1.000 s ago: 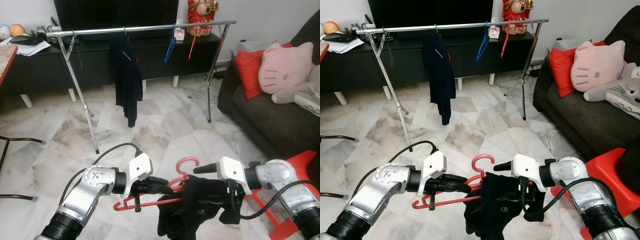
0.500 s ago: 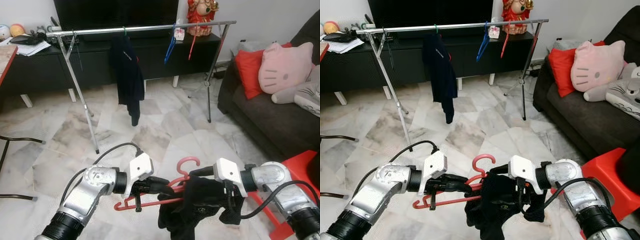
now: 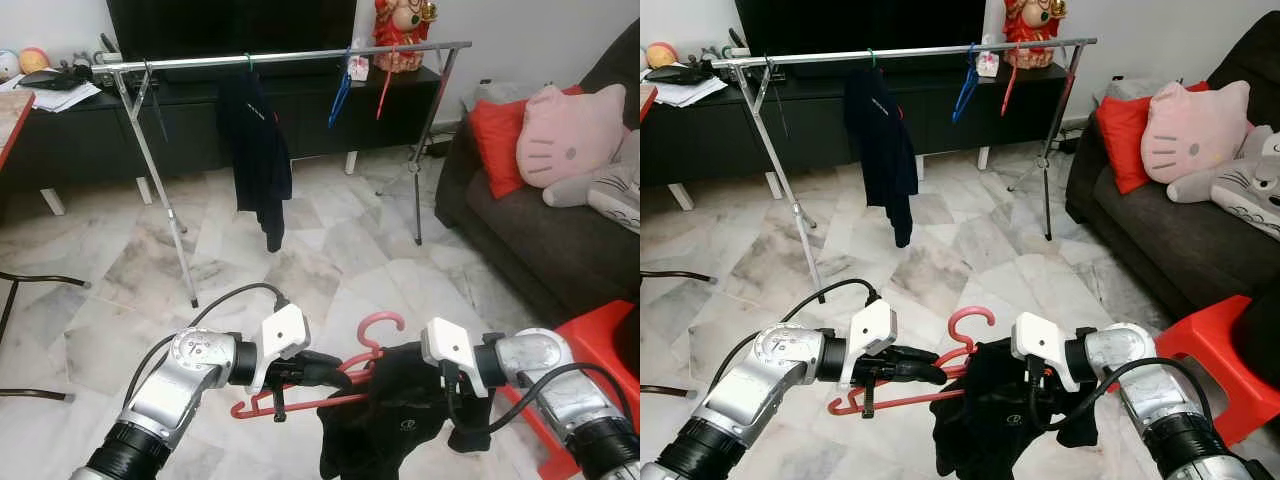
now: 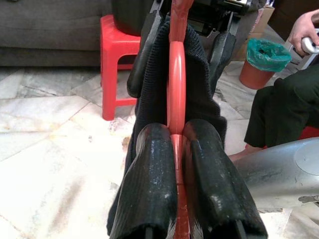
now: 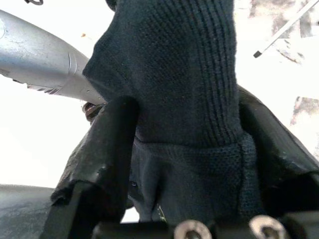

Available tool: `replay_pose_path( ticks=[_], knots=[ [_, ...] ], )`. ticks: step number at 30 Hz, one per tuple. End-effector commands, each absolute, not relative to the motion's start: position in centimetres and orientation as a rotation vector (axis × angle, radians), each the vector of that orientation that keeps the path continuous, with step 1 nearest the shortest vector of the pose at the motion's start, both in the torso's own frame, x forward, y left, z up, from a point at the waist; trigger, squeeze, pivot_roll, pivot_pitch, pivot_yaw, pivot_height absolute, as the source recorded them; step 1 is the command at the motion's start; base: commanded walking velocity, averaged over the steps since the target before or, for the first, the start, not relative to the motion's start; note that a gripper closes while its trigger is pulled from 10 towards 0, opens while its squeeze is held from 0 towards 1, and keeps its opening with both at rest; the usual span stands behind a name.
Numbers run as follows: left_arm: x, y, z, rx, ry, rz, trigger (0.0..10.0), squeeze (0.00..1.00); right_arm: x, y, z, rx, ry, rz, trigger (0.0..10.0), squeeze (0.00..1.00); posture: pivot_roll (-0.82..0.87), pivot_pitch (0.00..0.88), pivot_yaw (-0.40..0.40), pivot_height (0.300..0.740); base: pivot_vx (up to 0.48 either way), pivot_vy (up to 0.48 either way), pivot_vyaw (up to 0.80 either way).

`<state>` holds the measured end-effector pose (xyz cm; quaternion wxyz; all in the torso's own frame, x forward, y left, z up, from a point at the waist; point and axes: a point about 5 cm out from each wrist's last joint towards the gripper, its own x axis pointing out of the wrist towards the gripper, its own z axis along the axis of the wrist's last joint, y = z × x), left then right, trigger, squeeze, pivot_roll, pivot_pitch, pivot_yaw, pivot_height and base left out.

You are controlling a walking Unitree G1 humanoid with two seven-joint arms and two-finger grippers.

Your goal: Hang hanger

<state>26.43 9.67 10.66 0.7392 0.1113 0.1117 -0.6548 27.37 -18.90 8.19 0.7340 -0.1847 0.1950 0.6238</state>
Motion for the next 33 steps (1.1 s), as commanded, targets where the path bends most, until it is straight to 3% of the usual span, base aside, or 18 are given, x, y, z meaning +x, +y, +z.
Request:
replay_pose_path(
  ticks=[1,28,29,30,33],
  knots=[
    [26.6,8.8,11.9,0.264,0.184,-1.484,10.0,0.00,27.8,-19.0,8.6,-0.418,0.414,1.363,0.0,0.00,-0.09,0.000,-0.095,0.740,0.000,0.000,0.00],
    [26.6,7.7,12.6,0.309,0.137,-1.548,10.0,0.00,28.2,-18.5,9.3,-0.407,0.388,1.380,0.0,0.00,-0.10,0.000,-0.093,0.740,0.000,0.000,0.00],
    [26.7,7.6,12.7,0.307,0.131,-1.548,10.0,0.11,28.2,-18.5,9.3,-0.408,0.387,1.380,0.0,0.00,-0.09,0.000,-0.091,0.740,0.000,0.000,0.00],
    [26.9,7.7,12.7,0.290,0.140,-1.549,10.0,1.00,28.3,-18.5,9.2,-0.417,0.392,1.374,0.0,0.00,-0.09,0.000,-0.089,0.740,0.000,0.000,0.00],
    [26.9,7.8,12.7,0.293,0.145,-1.556,10.0,1.00,28.3,-18.5,9.2,-0.424,0.395,1.373,0.0,0.00,-0.09,0.000,-0.089,0.740,0.000,0.000,0.00]
  ],
)
